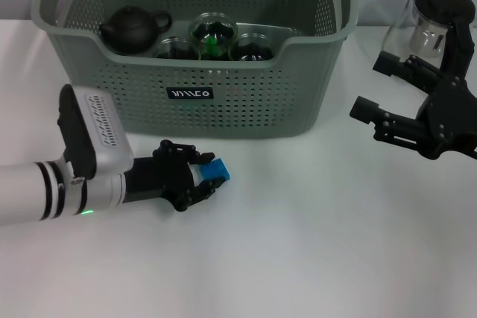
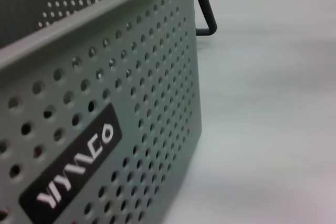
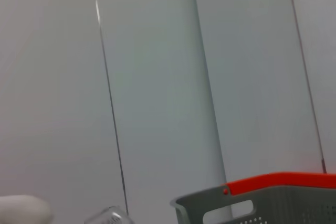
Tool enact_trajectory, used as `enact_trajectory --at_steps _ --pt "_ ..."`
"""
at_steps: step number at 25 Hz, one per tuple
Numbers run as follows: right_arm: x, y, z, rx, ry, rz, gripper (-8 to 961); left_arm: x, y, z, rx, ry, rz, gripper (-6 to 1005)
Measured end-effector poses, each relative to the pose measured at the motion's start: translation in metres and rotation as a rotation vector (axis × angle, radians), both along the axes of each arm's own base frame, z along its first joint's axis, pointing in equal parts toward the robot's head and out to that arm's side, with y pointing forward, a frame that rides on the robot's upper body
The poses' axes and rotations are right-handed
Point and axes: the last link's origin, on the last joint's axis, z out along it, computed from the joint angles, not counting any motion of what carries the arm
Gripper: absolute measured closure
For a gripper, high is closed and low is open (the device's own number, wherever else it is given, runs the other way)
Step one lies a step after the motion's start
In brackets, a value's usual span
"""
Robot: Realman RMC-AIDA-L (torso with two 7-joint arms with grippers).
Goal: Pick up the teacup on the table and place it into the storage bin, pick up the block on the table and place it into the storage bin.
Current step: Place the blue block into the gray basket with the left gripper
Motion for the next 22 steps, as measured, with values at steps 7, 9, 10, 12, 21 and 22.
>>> enact_trajectory --at_steps 7,9,10,12,21,22 --pt "0.002 0.000 0.002 0.003 0.009 -0.006 8 0.016 -0.022 0.063 -0.101 -0.287 -0.068 613" --pt "0.002 -0.001 0.002 0.002 0.009 -0.005 8 0.022 -0.034 0.090 -0.159 -0.381 -0.116 615" --pt "0.002 -0.001 0.002 0.001 0.010 -0.003 8 0.026 -0.037 0.104 -0.165 -0.436 -0.147 616" --pt "0.001 -0.001 0.002 0.001 0.011 0.001 8 0.037 -0.037 0.130 -0.143 -0.532 -0.213 619" --pt "0.000 -0.003 0.000 -0.012 0.017 0.007 9 0.100 0.056 0.153 -0.011 -0.493 -0.049 628" --pt "0.000 -0.003 -0.001 -0.014 0.018 0.005 9 0.104 0.071 0.146 0.012 -0.431 -0.004 629"
